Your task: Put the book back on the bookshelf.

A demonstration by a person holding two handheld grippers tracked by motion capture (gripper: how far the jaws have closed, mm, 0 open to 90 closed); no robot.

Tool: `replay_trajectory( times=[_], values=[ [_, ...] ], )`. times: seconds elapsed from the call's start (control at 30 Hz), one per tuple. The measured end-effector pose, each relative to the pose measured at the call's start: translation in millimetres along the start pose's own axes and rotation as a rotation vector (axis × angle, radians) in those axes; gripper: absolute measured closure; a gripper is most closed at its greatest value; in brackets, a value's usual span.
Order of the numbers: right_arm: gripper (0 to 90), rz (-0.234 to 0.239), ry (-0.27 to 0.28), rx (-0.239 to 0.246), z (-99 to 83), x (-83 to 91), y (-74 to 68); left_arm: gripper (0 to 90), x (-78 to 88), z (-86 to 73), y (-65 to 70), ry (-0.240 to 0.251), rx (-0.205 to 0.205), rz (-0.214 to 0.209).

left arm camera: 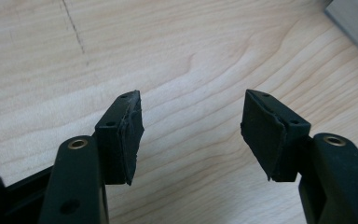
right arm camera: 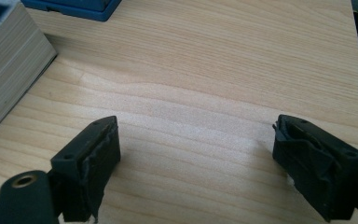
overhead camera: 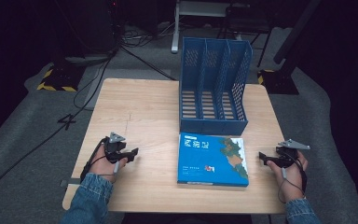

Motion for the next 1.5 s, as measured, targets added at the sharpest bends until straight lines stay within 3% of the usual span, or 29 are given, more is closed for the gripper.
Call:
replay_trajectory(
  times=[0.27, 0.4, 0.5, 0.53, 0.67, 0.83, 0.97, 1.17, 1.33, 1.5],
  values=[
    [17.8, 0.009, 0.001, 0.002, -0.9, 1.3, -3.2, 37.7, 12.3, 16.3, 28.8, 0.038, -0.02, -0.094],
    [25.7, 0.036, 0.009, 0.012, -2.2, 5.8, -8.0, 37.5, 15.5, 24.8, 44.0, 0.06, -0.045, -0.128],
    [25.8, 0.053, 0.021, 0.031, 0.5, 11.7, -13.3, 38.0, 17.3, 32.2, 56.6, 0.073, -0.049, -0.166],
    [26.2, 0.06, 0.026, 0.029, 1.5, 14.3, -15.1, 38.1, 17.3, 32.2, 56.6, 0.073, -0.049, -0.166],
    [26.9, 0.089, 0.025, 0.016, 2.8, 23.9, -23.6, 38.8, 14.2, 41.4, 76.8, 0.078, -0.053, -0.232],
    [26.9, 0.099, 0.041, 0.039, 4.2, 35.4, -33.5, 38.4, 0.8, 52.5, 96.7, 0.059, -0.074, -0.272],
    [26.8, 0.101, 0.052, 0.036, 4.9, 44.6, -38.5, 38.2, -15.3, 57.8, 110.6, 0.037, -0.044, -0.321],
    [25.9, 0.127, 0.056, 0.077, 7.8, 55.0, -56.5, 37.1, -37.8, 60.0, 120.9, 0.003, -0.054, -0.337],
    [25.4, 0.15, 0.052, 0.092, 6.9, 61.1, -69.3, 35.2, -53.3, 61.4, 129.9, -0.021, -0.035, -0.366],
    [24.5, 0.187, 0.049, 0.115, 7.6, 67.8, -86.4, 33.8, -63.5, 59.5, 132.0, -0.054, -0.042, -0.361]
  ],
)
Point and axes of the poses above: each handheld gripper's, and its own axes: x roughly backward along the jaws, z roughly out of its top, y roughly to its right, the point moved 6 cm from there along -x, roughly forward along the jaws, and after that the axes turned 3 degrees about -y, right-handed, at the moved point
